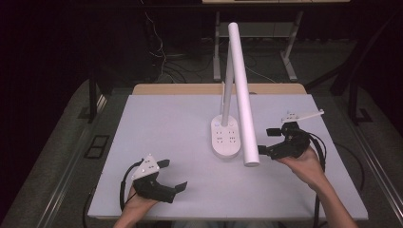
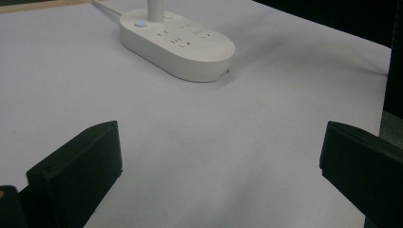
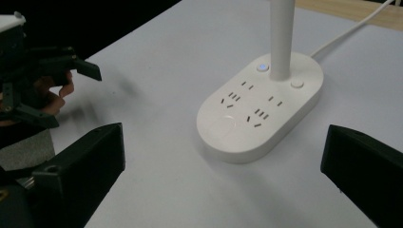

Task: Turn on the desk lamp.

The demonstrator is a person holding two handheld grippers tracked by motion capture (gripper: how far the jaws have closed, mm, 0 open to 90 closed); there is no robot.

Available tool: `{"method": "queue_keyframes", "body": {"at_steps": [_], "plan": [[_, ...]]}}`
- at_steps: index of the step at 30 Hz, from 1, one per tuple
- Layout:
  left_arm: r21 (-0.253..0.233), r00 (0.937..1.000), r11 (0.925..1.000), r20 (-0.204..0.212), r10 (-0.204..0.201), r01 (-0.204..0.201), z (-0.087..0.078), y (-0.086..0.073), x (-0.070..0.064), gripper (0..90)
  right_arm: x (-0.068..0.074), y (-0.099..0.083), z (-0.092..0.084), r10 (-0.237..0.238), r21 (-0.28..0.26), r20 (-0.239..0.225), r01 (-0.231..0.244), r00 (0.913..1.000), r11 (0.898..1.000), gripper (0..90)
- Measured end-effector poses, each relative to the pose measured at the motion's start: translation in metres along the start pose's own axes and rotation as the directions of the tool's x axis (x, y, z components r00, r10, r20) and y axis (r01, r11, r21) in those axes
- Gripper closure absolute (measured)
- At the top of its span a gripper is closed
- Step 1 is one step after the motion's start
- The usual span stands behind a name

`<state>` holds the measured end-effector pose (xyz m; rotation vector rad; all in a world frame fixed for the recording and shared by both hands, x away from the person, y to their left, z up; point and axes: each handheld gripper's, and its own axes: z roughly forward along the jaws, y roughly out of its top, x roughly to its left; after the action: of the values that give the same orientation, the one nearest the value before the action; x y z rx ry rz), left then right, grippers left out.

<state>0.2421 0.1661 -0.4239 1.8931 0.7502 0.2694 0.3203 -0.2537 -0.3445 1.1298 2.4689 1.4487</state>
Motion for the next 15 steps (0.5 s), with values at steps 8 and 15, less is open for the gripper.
{"method": "queue_keyframes", "body": {"at_steps": [8, 15], "plan": [[-0.002, 1.0000, 1.0000, 0.001, 0.000, 0.000, 0.000, 0.000, 0.000, 0.0, -0.005, 0.013, 0.011, -0.004, 0.004, 0.000, 0.004, 1.0000, 1.000, 0.3], [-0.001, 1.0000, 1.0000, 0.000, 0.004, -0.004, -0.001, 0.000, 0.000, 0.0, -0.010, 0.027, 0.021, -0.022, 0.013, 0.008, 0.022, 0.9997, 1.000, 0.3]]}}
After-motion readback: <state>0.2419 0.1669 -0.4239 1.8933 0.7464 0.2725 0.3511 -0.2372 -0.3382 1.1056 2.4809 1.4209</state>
